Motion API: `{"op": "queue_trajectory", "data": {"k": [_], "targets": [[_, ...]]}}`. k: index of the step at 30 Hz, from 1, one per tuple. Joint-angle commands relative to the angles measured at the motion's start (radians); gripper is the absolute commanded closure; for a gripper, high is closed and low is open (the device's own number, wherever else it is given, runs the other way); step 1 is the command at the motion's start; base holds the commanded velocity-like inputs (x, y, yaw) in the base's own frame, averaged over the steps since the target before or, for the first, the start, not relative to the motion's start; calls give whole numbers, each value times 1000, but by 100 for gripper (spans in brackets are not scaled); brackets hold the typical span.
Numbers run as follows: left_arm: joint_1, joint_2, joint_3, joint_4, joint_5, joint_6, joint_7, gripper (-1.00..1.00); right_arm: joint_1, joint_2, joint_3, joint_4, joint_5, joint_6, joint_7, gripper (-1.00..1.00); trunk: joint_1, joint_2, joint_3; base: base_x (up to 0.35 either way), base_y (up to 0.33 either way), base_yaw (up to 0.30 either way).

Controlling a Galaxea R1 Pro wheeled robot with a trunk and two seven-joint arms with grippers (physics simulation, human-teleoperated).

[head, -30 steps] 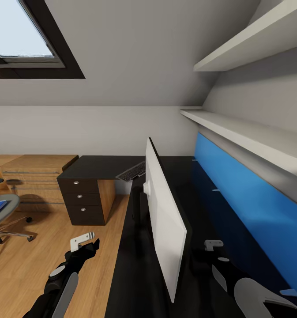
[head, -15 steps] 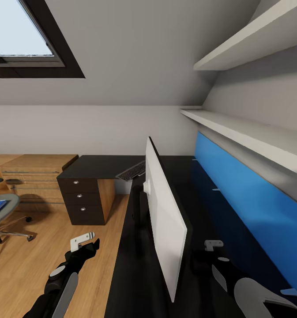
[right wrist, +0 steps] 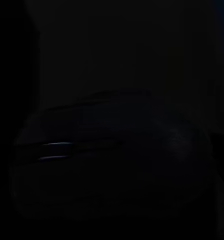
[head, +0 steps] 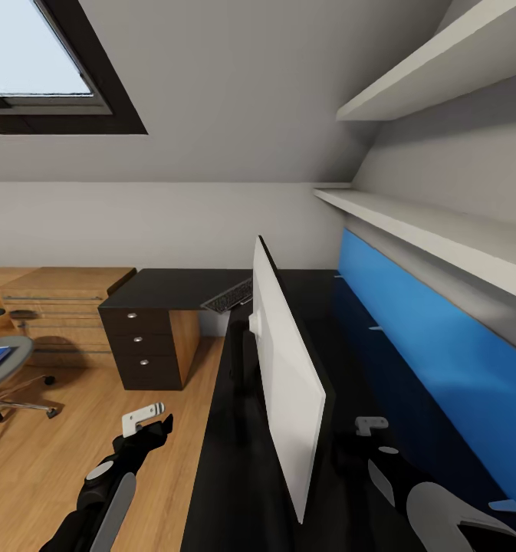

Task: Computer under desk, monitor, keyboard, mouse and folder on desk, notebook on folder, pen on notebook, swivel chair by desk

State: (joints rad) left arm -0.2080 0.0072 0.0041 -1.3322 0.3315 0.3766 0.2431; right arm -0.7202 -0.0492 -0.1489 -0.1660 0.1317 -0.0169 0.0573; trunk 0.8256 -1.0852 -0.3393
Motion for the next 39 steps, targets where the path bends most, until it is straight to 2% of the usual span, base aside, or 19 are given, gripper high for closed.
{"op": "queue_trajectory", "data": {"k": [1, 22, 24, 27, 31, 34, 39], "targets": [[-1, 0, -1, -1, 11, 4, 7, -100, -1, 0, -9, 0, 9, -2, 5, 100, 0, -1, -1, 0, 0, 0], [-1, 2, -1, 1, 9, 2, 7, -100, -1, -3, -12, -7, 6, -3, 7, 100, 0, -1, -1, 0, 0, 0], [-1, 5, 4, 16, 8, -2, 10, -100, -1, -15, -19, -15, 5, 2, 3, 100, -8, 13, 5, 0, 0, 0], [-1, 5, 12, 17, 8, -1, 10, -100, -1, -18, -36, -64, 6, 33, 3, 100, -19, 34, 14, 0, 0, 0], [-1, 4, 15, 17, 8, 0, 10, -100, 3, -19, -61, -190, 6, 126, 3, 100, -34, 62, 27, 0, 0, 0], [-1, 4, 16, 18, 8, 1, 10, -100, 24, -20, -68, -291, 6, 162, 3, 100, -46, 83, 36, 0, 0, 0], [-1, 4, 16, 18, 7, 1, 10, -100, 60, -20, -80, -401, 6, 228, 2, 100, -65, 118, 52, -106, 0, 0]]}}
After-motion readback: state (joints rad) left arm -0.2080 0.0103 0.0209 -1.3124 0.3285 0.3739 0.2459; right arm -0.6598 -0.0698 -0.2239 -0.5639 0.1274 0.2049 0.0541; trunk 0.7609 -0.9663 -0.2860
